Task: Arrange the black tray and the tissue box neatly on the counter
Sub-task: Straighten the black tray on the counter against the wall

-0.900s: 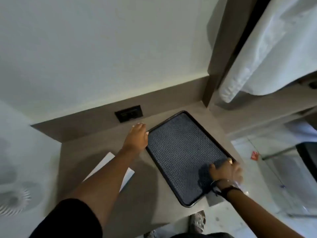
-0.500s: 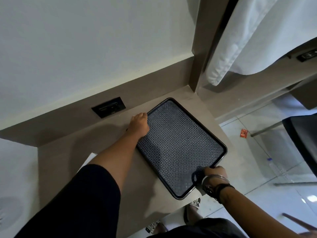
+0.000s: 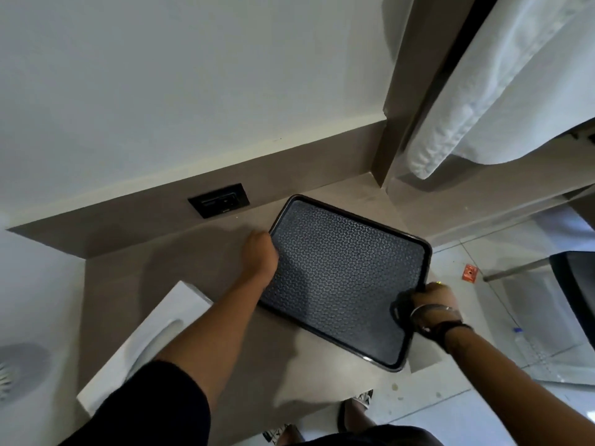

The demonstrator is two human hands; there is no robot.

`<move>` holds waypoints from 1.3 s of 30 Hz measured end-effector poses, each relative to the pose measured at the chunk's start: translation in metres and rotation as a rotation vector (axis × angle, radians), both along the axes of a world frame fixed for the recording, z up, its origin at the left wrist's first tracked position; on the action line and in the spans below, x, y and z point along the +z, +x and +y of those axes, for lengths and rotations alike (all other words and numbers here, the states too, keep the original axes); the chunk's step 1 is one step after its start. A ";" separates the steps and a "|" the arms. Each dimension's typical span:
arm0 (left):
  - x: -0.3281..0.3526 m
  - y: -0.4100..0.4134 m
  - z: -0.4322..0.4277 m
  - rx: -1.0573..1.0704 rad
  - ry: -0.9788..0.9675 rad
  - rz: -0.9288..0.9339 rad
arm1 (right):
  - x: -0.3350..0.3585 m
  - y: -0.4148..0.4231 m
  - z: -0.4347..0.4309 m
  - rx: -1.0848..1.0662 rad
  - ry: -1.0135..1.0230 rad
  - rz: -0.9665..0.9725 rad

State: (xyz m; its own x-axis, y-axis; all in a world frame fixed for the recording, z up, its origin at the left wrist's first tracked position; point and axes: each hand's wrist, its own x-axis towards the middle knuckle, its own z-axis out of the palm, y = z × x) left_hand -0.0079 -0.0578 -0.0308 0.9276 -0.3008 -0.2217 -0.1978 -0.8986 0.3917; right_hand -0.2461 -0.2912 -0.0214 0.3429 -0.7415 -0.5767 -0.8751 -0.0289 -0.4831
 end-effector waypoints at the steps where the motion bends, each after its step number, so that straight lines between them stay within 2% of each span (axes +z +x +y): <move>1: 0.002 -0.006 0.006 0.039 -0.020 0.030 | 0.004 0.007 -0.012 0.040 -0.029 0.000; 7: 0.005 -0.058 0.043 0.239 -0.067 0.162 | 0.006 0.051 -0.053 0.248 -0.146 -0.027; 12: -0.002 -0.098 0.064 0.307 -0.048 0.171 | -0.012 0.072 -0.052 0.390 -0.139 0.004; 22: -0.001 -0.121 0.068 0.352 -0.161 0.141 | -0.032 0.078 -0.056 0.439 -0.159 -0.069; 25: 0.009 -0.124 0.063 0.344 -0.043 0.124 | -0.023 0.067 -0.046 0.429 -0.178 -0.062; 28: 0.022 -0.134 0.058 0.205 0.117 -0.088 | -0.010 0.030 -0.016 0.556 -0.470 -0.053; 31: 0.018 -0.167 0.057 -0.088 0.064 -0.258 | -0.013 -0.022 0.026 0.828 -0.693 -0.156; 33: 0.004 -0.202 0.057 -0.258 -0.002 -0.242 | -0.023 -0.051 0.048 1.015 -0.737 -0.170; 35: -0.012 -0.232 0.058 -0.389 0.027 -0.230 | -0.034 -0.069 0.063 1.135 -0.730 -0.142; 39: -0.036 -0.260 0.062 -0.406 0.132 -0.146 | -0.047 -0.080 0.073 1.217 -0.643 -0.030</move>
